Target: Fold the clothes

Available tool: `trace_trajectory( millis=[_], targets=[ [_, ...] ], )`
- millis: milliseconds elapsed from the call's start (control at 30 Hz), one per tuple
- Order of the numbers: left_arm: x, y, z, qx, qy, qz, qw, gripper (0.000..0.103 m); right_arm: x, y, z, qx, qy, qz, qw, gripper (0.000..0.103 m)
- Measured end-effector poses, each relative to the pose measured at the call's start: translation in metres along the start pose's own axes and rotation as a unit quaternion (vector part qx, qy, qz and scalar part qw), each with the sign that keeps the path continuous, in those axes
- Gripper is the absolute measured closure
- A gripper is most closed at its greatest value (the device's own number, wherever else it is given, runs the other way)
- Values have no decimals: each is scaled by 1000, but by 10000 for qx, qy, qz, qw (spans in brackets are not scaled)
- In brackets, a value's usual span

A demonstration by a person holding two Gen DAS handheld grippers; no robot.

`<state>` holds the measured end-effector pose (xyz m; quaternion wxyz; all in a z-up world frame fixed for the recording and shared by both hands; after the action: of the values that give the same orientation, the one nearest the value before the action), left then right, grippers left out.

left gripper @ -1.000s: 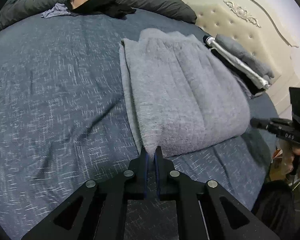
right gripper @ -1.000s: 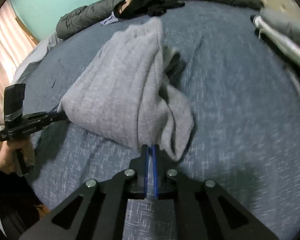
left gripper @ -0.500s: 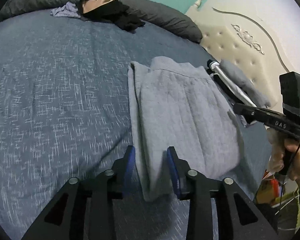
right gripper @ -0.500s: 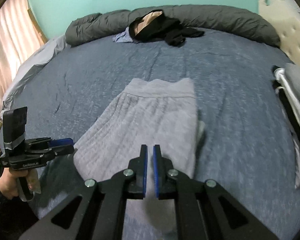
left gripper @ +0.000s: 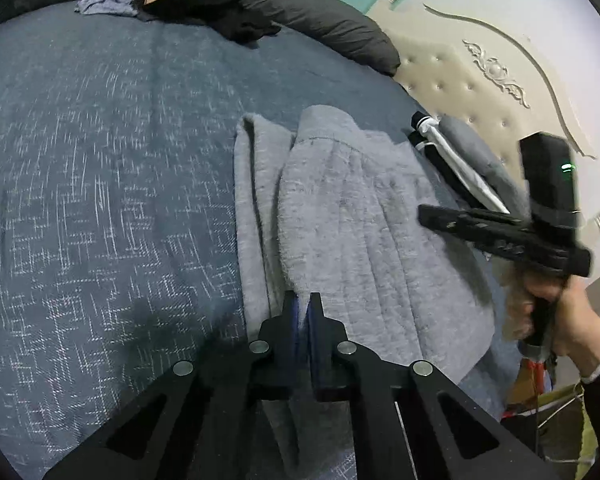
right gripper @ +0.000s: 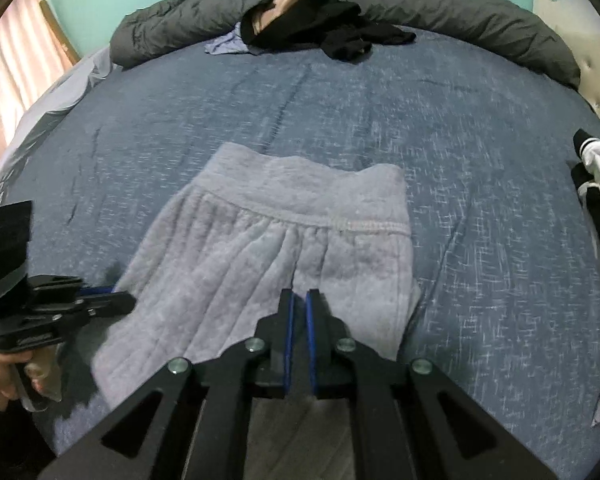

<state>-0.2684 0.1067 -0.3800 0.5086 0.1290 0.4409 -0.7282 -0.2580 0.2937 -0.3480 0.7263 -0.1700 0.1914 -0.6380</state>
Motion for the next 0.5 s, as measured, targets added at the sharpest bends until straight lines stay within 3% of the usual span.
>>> trace_trajectory(
  millis=[233, 400, 500],
  targets=[
    [8, -4, 15, -179, -49, 141, 9997, 99, -5, 2, -10, 174, 29, 113, 9998, 99],
    [10, 0, 16, -179, 1, 294, 9994, 99, -10, -24, 26, -418, -105, -137, 9990, 96],
    [9, 1, 18, -189, -26, 281, 9994, 99, -7, -32, 22, -346, -212, -154, 9991, 95]
  ],
)
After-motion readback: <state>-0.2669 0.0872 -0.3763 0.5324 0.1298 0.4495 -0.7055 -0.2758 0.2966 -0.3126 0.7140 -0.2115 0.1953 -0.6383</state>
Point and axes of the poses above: each gripper's, at about its wrist camera, not at the fingertips, and z roughly against the way its jaws point, x to its left, y to its underside, the point moved 6 cm from there along -z, roughly the way its jaws point, and after that the axes turned 11 degrees about y, right-handed, at the moved point
